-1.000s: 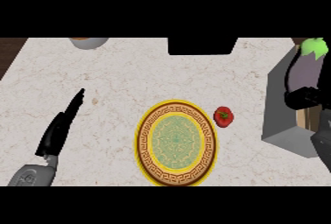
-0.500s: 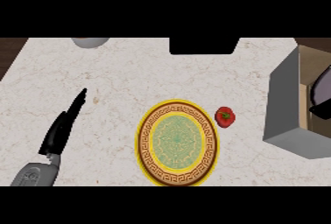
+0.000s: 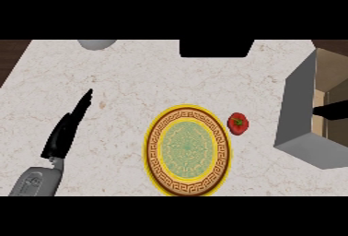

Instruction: Pick the eggplant from the plate and place it in the cardboard box

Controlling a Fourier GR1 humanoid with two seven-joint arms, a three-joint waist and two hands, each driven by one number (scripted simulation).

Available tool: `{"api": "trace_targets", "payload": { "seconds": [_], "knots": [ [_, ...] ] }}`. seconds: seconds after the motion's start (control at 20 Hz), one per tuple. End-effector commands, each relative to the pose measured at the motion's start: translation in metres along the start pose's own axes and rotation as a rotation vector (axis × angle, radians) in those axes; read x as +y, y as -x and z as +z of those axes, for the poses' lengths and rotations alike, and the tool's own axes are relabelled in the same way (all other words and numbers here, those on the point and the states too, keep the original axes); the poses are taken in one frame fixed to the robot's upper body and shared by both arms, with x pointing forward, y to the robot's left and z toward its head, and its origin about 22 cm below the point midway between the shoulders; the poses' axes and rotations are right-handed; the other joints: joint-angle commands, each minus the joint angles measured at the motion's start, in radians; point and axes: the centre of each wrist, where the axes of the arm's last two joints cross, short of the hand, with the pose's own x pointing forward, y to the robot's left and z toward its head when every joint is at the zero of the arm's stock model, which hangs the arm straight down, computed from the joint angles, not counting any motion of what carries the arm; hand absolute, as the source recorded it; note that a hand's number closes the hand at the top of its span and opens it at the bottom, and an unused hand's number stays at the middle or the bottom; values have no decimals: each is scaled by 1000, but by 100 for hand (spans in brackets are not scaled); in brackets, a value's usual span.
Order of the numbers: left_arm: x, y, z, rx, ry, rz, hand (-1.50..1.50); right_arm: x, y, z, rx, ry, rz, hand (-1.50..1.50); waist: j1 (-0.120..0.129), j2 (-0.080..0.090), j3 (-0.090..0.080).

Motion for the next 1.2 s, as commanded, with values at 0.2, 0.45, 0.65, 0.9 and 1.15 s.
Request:
{"api": "trace_targets", "payload": {
  "seconds": [0.2, 0.45, 0.65, 0.9, 1.15],
  "knots": [
    [0, -3, -3, -9, -2, -20, 0, 11, 20, -11, -82, 152, -432, -150, -2, 1, 0],
    [6, 11, 11, -4, -23, -10, 0, -5, 64, -14, -13, 248, -632, -150, -9, -2, 0],
    [1, -1, -4, 3, -14, -2, 0, 5, 87, -22, -13, 341, -715, -150, -4, 0, 0],
    [-5, 8, 17, -13, -16, -8, 0, -27, 129, -12, -44, 434, -780, -150, -4, -4, -1],
    [-8, -5, 16, 7, -12, -5, 0, -20, 203, -3, -30, 560, -795, -150, 0, -3, 0]
  ]
}}
